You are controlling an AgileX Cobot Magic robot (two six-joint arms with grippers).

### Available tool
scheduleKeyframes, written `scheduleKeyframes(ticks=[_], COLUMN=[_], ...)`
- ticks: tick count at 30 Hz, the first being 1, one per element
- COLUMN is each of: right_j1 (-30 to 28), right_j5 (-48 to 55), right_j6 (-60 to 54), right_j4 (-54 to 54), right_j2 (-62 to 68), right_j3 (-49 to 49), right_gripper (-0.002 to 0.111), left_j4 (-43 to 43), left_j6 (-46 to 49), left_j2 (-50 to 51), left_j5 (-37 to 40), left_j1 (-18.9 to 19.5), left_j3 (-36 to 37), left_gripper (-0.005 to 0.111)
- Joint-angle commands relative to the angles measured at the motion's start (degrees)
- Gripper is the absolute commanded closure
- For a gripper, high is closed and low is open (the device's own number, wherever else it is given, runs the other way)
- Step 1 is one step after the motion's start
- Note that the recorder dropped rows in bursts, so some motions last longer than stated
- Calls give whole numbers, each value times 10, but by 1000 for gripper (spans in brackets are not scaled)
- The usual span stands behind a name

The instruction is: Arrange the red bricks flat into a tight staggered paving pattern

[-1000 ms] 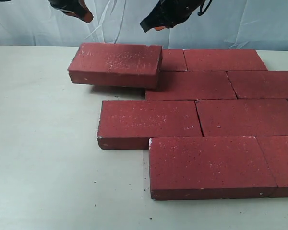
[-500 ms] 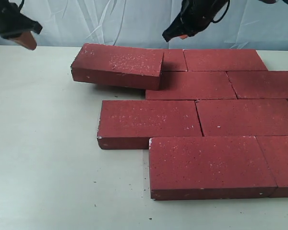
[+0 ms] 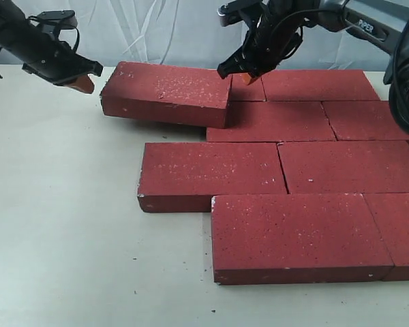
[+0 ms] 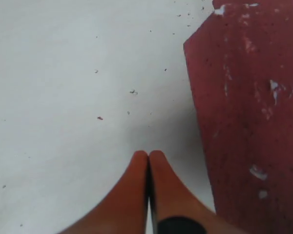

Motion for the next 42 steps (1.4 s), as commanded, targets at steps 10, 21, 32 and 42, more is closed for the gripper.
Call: scheduleKeyframes(ticks=[10,21,32,42], right_j1=[-2,-2,30,100], right_j5=[4,5,43,10], right_j6=[-5,-55,-55,-53], right_j4=[58,156,159,153], right_j2=[30,17,-31,-31], right_j3=[-15,-15,-35,-35], right_gripper=[109,109,109,109], left_j4=[-16,-26,50,120], left_j6=[15,43,-4,-48], left_j2=[4,-2,-116,-195], left_j5=[-29,9,57,27], left_j1=[-34,-41,-39,-15], left_j3=[1,1,2,123], left_gripper=[107,107,107,107])
